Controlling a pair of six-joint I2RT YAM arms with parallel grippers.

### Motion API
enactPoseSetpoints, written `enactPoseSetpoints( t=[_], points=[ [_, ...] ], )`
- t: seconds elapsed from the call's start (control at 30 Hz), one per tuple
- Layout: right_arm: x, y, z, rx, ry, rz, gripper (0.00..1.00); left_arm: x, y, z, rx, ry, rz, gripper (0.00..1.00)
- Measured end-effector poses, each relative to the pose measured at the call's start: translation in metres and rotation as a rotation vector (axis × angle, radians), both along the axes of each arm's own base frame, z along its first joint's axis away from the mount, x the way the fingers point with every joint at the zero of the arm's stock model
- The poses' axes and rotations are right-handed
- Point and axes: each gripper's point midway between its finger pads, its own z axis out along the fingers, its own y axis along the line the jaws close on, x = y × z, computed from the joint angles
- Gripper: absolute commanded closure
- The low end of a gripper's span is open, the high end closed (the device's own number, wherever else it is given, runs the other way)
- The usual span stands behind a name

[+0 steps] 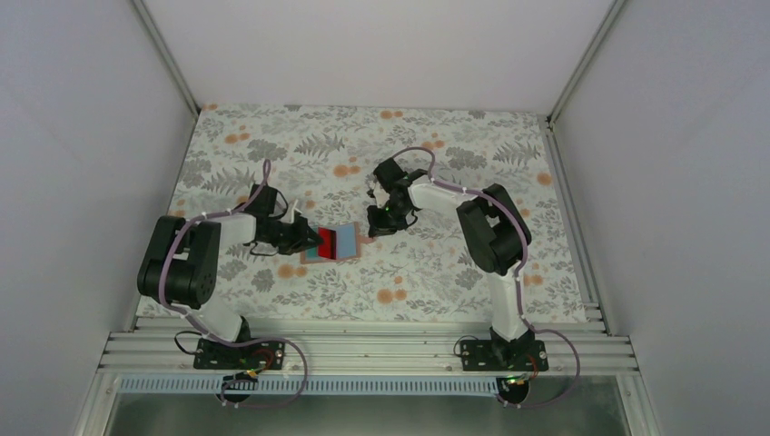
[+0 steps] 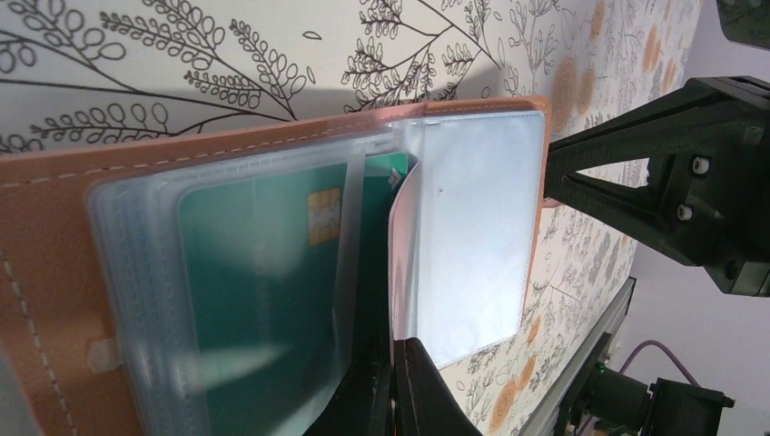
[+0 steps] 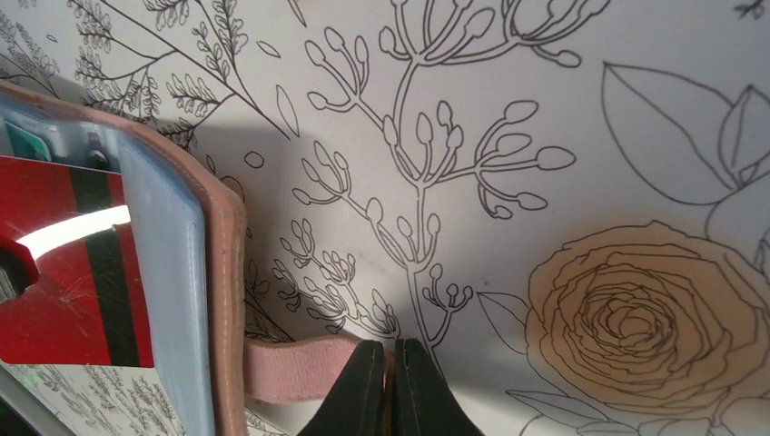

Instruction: Put the credit cards into the card holder

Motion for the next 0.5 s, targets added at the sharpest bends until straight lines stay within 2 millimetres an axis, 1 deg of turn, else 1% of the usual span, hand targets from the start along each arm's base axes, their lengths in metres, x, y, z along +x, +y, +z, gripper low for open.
enactPoseSetpoints(
  t=[0.23,0.27,0.4,0.5],
  points=[
    [-0.0006,0.0006,-0.0004,0.003,-0.001,0.015,0.96,0.0010,-0.0028,0.0009,-0.022,-0.005,-0.008,0.98],
    [-0.0005,0.0008,-0.0004,0.002,0.001,0.017,0.94,0.0011,-0.0030,0.0011,-0.023,-0.006,-0.009,0.98],
    [-0.0006,0.0027,0.0009,0.007,0.007,0.026,0.78,0.0011,-0.0035,0.0018,-0.026,-0.007,-0.010,0.98],
    [0.0013,0.0062,0.0057,0.022,0.000,0.042,0.71,0.0011,-0.0035,0.0018,-0.026,-0.008,-0.010,0.98]
  ],
)
